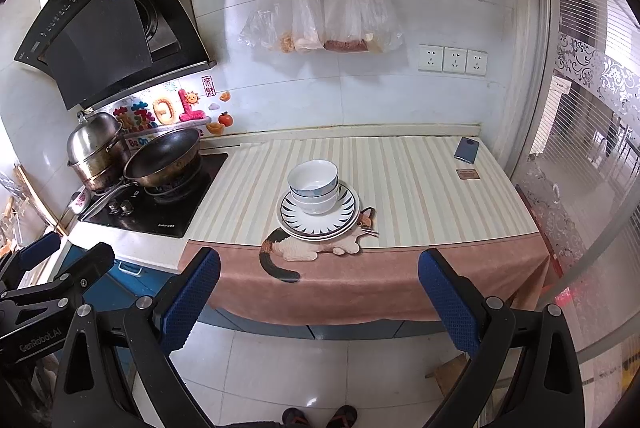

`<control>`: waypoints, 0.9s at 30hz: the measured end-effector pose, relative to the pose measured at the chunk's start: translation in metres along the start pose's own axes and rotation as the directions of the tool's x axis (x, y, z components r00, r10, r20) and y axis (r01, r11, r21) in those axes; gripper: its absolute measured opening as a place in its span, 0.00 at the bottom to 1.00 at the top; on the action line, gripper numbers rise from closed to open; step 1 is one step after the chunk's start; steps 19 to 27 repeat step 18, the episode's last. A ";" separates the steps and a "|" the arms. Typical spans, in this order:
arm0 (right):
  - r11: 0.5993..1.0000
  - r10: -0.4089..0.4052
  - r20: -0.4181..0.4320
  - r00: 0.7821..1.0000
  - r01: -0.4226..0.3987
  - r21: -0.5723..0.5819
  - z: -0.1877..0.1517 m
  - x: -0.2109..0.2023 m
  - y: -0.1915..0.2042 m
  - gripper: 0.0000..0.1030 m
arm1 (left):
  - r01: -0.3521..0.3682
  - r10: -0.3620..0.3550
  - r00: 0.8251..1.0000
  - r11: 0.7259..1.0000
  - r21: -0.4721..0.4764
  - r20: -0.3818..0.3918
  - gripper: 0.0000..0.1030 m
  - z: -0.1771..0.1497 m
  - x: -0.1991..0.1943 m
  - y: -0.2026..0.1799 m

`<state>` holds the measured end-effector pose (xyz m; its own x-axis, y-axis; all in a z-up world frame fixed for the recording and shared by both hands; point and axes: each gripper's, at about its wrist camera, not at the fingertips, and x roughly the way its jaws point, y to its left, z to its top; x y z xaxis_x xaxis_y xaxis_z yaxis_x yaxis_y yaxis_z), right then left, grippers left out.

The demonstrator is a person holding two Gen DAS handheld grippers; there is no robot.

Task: Organize plates and bowls

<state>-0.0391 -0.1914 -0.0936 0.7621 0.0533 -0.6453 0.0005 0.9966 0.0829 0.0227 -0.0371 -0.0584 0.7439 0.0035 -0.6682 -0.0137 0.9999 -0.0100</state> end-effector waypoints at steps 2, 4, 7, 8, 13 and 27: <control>1.000 0.000 0.000 1.000 0.000 0.000 0.000 0.000 0.000 0.98 | 0.001 -0.001 1.000 1.000 0.002 -0.001 1.00 -0.001 0.000 0.001; 1.000 0.000 0.000 1.000 0.000 0.000 0.000 0.000 0.001 0.98 | 0.001 -0.001 1.000 1.000 0.002 0.000 1.00 -0.001 0.000 0.002; 1.000 0.000 0.001 1.000 0.000 0.001 -0.001 -0.001 0.001 0.98 | 0.002 -0.002 1.000 1.000 0.002 0.000 1.00 -0.001 0.000 0.003; 1.000 -0.001 0.001 1.000 0.001 0.000 -0.001 0.000 0.001 0.98 | 0.001 -0.001 1.000 1.000 0.003 0.000 1.00 -0.001 0.001 0.003; 1.000 0.001 0.001 1.000 -0.001 0.002 -0.003 -0.001 0.002 0.98 | 0.000 0.000 1.000 1.000 0.005 -0.003 1.00 -0.002 0.000 0.004; 1.000 0.000 0.001 1.000 0.000 0.001 -0.004 0.000 0.001 0.98 | 0.004 -0.004 1.000 1.000 -0.002 -0.002 1.00 -0.003 0.000 0.007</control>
